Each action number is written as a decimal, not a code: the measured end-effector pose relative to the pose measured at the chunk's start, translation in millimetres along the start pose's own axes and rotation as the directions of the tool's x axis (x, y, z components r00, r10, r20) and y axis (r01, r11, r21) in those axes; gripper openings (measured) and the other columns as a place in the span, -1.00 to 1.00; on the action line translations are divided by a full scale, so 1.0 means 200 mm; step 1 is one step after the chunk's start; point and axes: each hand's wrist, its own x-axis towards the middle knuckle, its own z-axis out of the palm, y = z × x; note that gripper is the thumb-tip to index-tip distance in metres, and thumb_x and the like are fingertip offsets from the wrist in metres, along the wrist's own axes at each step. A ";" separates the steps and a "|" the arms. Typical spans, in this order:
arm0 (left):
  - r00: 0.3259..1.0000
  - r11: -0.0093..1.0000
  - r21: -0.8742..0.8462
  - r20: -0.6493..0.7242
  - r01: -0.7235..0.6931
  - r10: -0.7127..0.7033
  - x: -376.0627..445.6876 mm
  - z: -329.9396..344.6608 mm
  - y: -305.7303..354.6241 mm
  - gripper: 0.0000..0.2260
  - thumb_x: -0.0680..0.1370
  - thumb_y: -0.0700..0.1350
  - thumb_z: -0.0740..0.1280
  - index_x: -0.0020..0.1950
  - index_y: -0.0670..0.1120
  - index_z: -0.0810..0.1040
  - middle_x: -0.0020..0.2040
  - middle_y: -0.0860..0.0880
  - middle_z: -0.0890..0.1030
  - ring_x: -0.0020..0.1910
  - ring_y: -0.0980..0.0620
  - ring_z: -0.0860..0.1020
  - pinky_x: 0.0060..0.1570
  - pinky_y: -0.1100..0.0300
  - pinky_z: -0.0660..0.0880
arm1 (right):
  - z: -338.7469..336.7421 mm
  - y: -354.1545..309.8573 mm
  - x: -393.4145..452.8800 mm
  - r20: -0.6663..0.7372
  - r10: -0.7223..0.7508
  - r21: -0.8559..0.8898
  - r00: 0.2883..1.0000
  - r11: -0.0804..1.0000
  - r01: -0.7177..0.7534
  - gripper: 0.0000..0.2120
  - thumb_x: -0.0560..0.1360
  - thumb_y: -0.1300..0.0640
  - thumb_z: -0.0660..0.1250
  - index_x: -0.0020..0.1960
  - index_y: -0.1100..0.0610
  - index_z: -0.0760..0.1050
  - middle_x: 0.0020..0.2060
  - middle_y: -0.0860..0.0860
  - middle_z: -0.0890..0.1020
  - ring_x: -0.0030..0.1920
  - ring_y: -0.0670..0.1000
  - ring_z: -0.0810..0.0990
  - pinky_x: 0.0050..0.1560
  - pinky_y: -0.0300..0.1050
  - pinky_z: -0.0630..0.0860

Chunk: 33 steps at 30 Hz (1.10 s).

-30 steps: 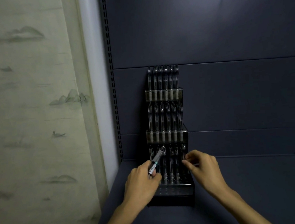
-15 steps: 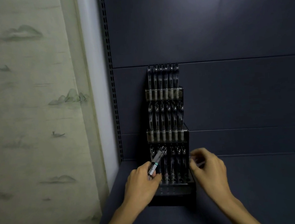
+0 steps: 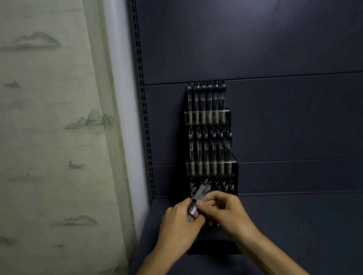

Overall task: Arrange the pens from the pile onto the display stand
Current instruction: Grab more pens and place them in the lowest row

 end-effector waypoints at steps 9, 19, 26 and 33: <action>0.999 1.000 0.024 0.052 -0.004 0.002 0.00 -0.03 -0.02 -0.92 0.48 0.06 0.33 -0.06 0.12 0.51 -0.19 0.11 0.63 -0.20 0.12 0.60 -0.15 -0.06 0.58 | 0.05 0.00 0.00 -0.059 0.175 0.327 0.983 0.933 -0.146 -0.90 0.50 0.27 0.45 -0.02 0.29 0.60 -0.15 0.24 0.71 -0.21 0.07 0.68 -0.26 -0.18 0.57; 0.997 0.998 0.058 0.076 -0.035 0.031 -0.01 -0.06 -0.05 -0.90 0.41 0.09 0.31 -0.13 0.14 0.47 -0.24 0.08 0.62 -0.25 0.10 0.59 -0.19 -0.10 0.58 | 0.08 0.00 -0.02 -0.122 0.136 0.298 0.983 0.950 -0.094 -0.88 0.53 0.24 0.42 -0.05 0.32 0.61 -0.20 0.23 0.72 -0.23 0.06 0.69 -0.24 -0.17 0.60; 0.988 0.986 0.116 -0.110 0.123 -0.110 0.02 -0.12 -0.11 -0.75 0.40 -0.13 0.42 -0.34 0.03 0.36 -0.40 0.08 0.53 -0.36 0.10 0.51 -0.25 0.08 0.55 | 0.00 -0.04 0.09 -0.276 -0.085 0.050 0.957 0.993 0.102 -0.92 0.56 0.29 0.36 -0.07 0.16 0.59 -0.13 0.12 0.67 -0.07 0.04 0.68 -0.09 -0.14 0.64; 0.984 0.991 0.071 -0.147 0.115 -0.103 0.03 -0.15 -0.12 -0.72 0.43 -0.20 0.41 -0.35 0.00 0.34 -0.44 0.06 0.47 -0.46 0.16 0.43 -0.43 0.34 0.33 | 0.02 0.03 0.09 -0.250 -0.359 -0.428 0.899 0.874 0.230 -0.84 0.46 0.17 0.53 -0.10 -0.03 0.58 -0.27 -0.11 0.67 -0.20 -0.23 0.65 -0.20 -0.44 0.49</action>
